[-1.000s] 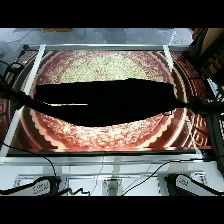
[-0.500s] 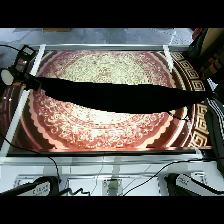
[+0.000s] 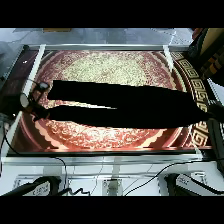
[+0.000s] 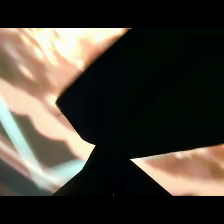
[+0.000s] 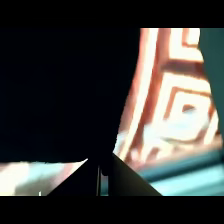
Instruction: Fold the clothes and pants, and hang the long-sleeved shirts on hangers.
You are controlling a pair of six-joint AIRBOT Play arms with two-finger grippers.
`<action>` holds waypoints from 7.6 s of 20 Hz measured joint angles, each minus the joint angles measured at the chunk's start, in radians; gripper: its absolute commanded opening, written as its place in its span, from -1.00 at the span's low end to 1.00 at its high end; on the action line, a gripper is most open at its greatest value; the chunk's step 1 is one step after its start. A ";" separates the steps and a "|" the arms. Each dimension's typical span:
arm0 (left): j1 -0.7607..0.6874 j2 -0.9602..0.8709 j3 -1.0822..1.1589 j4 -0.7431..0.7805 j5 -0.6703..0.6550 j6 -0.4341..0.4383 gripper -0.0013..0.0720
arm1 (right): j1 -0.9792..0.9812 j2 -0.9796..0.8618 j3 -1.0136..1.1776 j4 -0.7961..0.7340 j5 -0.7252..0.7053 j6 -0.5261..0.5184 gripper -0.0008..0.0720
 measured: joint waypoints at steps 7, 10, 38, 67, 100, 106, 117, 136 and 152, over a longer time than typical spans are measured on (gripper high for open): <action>0.000 0.006 -0.130 0.141 -0.065 -0.002 0.66 | 0.000 0.000 -0.071 -0.112 0.084 -0.008 -0.93; 0.000 0.006 -0.138 0.172 -0.063 -0.003 0.66 | 0.000 0.000 -0.076 -0.154 0.117 -0.009 -0.93; 0.106 0.006 -0.120 -0.069 0.283 -0.463 0.62 | 0.001 0.000 -0.079 -0.292 0.181 -0.003 0.85; 0.027 -0.600 0.403 -0.585 0.579 -0.577 -0.94 | 0.001 0.000 -0.079 -0.158 -0.180 0.082 0.85; 0.014 -0.478 0.403 -0.533 0.571 -0.568 -0.94 | -0.251 -0.503 0.067 0.344 -0.234 -0.183 0.42; 0.014 -0.478 0.403 -0.532 0.563 -0.568 -0.94 | -0.261 -0.608 0.114 0.405 -0.064 -0.192 0.13; 0.018 -0.478 0.403 -0.531 0.455 -0.568 -0.94 | -0.256 -0.671 0.259 0.373 0.055 -0.337 0.74; 0.018 -0.478 0.403 -0.532 0.434 -0.568 -0.94 | -0.254 -0.697 0.424 0.306 0.183 -0.324 0.31; 0.018 -0.478 0.403 -0.533 0.434 -0.568 -0.94 | -0.229 -0.766 0.252 0.393 0.217 -0.373 -0.93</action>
